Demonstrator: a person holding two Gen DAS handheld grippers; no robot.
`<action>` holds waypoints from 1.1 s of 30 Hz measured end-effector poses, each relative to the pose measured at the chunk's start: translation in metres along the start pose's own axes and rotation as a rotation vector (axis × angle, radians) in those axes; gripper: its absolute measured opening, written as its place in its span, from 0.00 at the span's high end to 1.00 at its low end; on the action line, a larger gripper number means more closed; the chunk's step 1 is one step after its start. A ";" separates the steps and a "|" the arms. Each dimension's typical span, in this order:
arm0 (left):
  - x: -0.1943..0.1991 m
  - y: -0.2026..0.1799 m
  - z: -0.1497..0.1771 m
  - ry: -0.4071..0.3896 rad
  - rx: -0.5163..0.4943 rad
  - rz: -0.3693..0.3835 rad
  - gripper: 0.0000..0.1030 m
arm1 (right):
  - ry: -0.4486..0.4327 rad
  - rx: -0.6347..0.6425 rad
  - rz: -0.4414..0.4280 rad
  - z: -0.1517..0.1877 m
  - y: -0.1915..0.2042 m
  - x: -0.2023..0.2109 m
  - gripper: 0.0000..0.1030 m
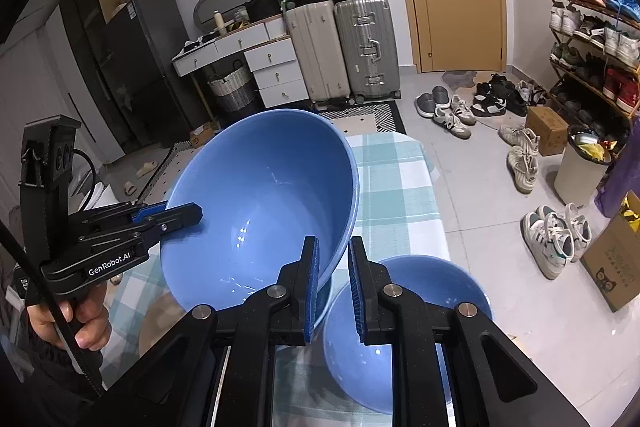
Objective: Organize plates and bowls
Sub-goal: 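Lift the blue bowl with the left gripper toward another blue bowl, then lower the held bowl into the other blue bowl and open the left gripper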
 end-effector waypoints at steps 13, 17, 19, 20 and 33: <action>0.002 0.024 0.030 0.014 0.021 -0.028 0.87 | 0.033 0.017 -0.031 0.020 0.022 -0.015 0.85; -0.004 0.029 0.042 0.025 0.026 -0.037 0.87 | 0.050 0.019 -0.036 0.028 0.024 -0.024 0.85; -0.010 0.033 0.045 0.029 0.025 -0.042 0.87 | 0.059 0.026 -0.032 0.032 0.025 -0.030 0.85; -0.011 0.034 0.048 0.029 0.026 -0.045 0.87 | 0.062 0.028 -0.033 0.034 0.025 -0.031 0.85; -0.048 0.056 0.083 0.058 0.055 -0.052 0.87 | 0.121 0.046 -0.024 0.058 0.030 -0.061 0.85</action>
Point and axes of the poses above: each gripper's, at about its wrist camera, not at the fingertips, and x roughly against the way its jaws point, y to its left, z to its underside, the point moved 9 cm from there along -x, roughly the way its jaws point, and after that the axes turned 2 degrees about -y, right-handed, at the moved point
